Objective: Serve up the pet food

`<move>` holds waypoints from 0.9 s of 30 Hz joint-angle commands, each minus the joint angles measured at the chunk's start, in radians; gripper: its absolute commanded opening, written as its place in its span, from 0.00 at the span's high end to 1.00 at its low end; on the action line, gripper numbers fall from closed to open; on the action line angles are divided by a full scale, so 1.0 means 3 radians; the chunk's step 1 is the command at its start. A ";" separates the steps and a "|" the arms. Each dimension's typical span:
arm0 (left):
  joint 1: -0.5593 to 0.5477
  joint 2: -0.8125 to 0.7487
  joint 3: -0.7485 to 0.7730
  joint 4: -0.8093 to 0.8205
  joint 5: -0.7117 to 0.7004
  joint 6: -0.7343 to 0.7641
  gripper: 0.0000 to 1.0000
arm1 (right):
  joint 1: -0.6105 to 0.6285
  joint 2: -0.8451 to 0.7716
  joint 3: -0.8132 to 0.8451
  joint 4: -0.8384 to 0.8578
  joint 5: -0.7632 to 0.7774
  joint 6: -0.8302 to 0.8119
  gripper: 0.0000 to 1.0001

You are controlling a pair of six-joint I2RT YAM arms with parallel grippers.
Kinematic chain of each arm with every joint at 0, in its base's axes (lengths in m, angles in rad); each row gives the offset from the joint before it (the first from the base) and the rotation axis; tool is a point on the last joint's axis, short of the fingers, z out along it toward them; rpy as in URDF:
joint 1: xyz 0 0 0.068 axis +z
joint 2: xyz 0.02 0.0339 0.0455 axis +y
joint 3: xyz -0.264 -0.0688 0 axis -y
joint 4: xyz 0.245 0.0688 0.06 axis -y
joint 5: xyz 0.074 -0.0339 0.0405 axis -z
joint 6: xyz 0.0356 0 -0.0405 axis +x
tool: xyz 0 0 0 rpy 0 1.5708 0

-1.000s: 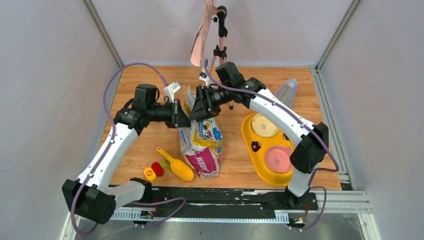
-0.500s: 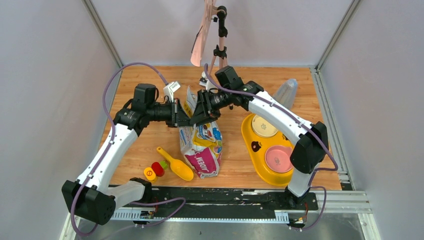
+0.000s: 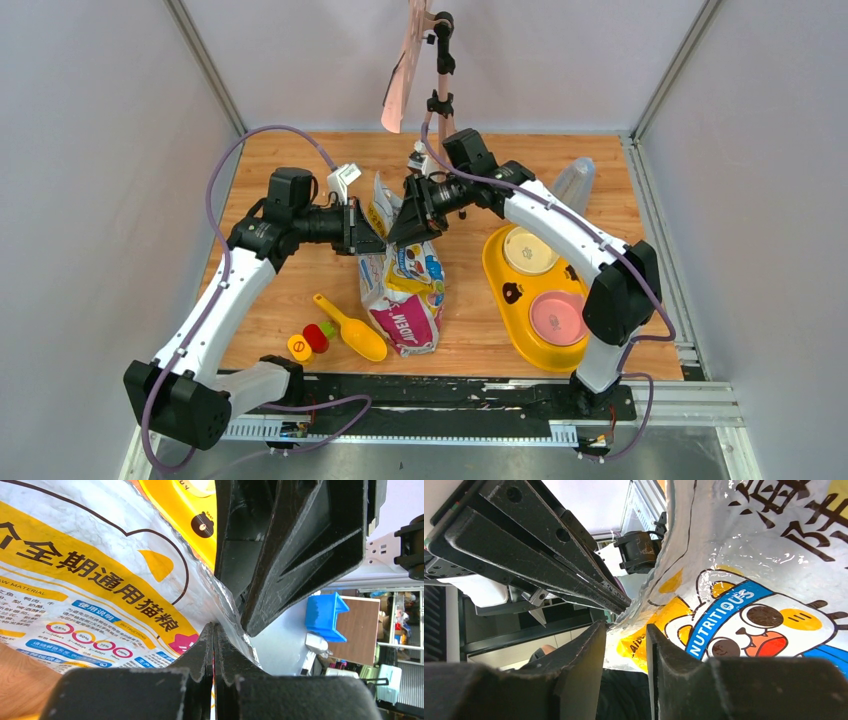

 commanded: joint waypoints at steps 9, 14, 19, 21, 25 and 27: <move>-0.0007 -0.0073 0.0024 0.0090 0.0083 0.0023 1.00 | -0.0077 -0.0094 0.0011 0.0162 -0.0213 0.0078 0.60; -0.0005 -0.0053 0.0025 0.0117 0.0097 0.0000 1.00 | -0.0086 0.0095 0.0391 0.0168 -0.0216 0.0109 0.29; -0.0007 -0.0043 0.0047 0.0101 0.0086 0.0014 1.00 | -0.0074 0.0158 0.0403 0.0009 0.0050 0.0075 0.44; -0.0007 -0.0043 0.0059 0.0086 0.0085 0.0026 1.00 | -0.0073 0.0129 0.0310 -0.0035 0.0119 0.0063 0.51; -0.0007 -0.0042 0.0065 0.0088 0.0073 0.0036 1.00 | -0.0056 0.0088 0.0197 -0.0100 0.0209 0.0039 0.55; -0.0007 -0.0041 0.0073 0.0089 0.0064 0.0040 1.00 | -0.0048 0.0097 0.0192 -0.0102 0.0215 0.0039 0.55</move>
